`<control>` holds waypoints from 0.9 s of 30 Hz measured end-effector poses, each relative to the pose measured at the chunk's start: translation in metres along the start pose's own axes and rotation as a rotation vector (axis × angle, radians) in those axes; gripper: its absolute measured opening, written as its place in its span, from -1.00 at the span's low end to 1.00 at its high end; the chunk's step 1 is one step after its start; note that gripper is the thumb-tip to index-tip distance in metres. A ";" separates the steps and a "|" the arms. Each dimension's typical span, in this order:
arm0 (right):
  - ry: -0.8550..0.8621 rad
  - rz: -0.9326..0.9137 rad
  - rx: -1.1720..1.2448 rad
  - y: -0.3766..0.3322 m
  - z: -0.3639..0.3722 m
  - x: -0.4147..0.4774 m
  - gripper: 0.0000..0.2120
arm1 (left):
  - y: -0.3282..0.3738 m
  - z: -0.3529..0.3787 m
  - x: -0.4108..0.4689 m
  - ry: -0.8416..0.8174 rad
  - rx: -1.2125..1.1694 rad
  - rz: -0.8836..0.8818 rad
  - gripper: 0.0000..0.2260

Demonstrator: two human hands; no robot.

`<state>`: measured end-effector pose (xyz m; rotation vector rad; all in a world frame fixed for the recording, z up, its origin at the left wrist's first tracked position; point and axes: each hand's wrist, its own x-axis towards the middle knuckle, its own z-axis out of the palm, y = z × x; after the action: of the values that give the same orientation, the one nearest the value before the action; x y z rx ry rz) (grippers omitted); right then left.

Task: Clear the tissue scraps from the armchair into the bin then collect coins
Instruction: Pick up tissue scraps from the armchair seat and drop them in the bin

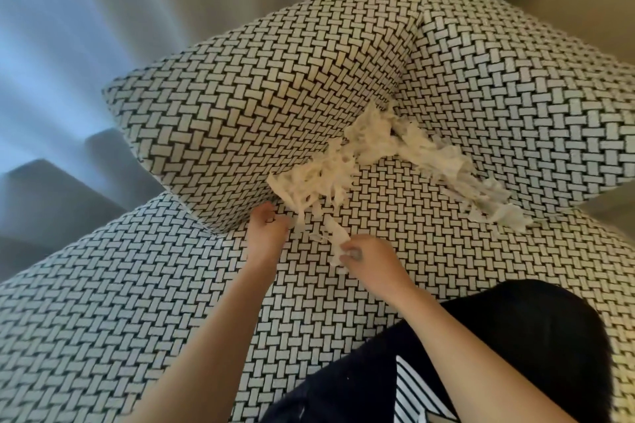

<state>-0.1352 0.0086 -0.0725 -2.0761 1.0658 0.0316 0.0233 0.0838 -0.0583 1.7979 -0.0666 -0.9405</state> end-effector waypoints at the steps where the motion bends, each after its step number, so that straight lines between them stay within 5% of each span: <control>1: 0.025 0.012 0.017 0.001 -0.003 0.000 -0.69 | 0.003 0.004 0.000 -0.010 0.009 0.007 -0.44; 8: 0.154 0.018 0.191 -0.003 -0.021 -0.002 -0.87 | 0.028 0.027 0.011 -0.102 0.061 0.045 -0.54; 12: 0.200 0.006 0.222 -0.005 -0.025 -0.001 -0.89 | 0.042 0.039 0.012 -0.070 0.172 0.061 -0.98; 16: 0.196 -0.011 0.241 -0.003 -0.031 -0.003 -0.88 | 0.044 0.047 0.015 0.012 0.216 0.115 -0.78; 27: 0.238 0.020 0.336 0.003 -0.047 -0.002 -0.92 | 0.054 0.041 -0.005 -0.113 0.144 0.186 -0.96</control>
<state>-0.1529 -0.0217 -0.0412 -1.7939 1.1450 -0.3689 0.0141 0.0303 -0.0167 1.8325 -0.3750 -0.9212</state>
